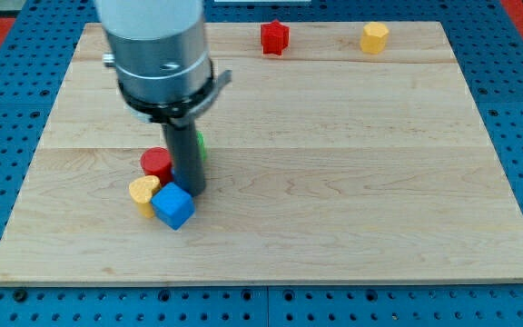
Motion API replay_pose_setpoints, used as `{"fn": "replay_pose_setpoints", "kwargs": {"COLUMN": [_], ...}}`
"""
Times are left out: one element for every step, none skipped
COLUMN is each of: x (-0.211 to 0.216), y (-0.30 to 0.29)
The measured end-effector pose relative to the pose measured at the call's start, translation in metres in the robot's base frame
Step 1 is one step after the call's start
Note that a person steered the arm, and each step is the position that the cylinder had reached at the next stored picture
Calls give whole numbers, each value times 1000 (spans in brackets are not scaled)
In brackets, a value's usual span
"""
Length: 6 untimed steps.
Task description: Slide the blue triangle to the top of red circle
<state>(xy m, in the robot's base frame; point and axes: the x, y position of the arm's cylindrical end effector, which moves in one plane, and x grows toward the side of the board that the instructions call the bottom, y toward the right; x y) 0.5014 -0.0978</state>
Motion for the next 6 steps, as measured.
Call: {"fn": "replay_pose_setpoints", "kwargs": {"x": [-24, -37, -38, -63, -93, -119], "y": [6, 3, -39, -53, -38, -28]}}
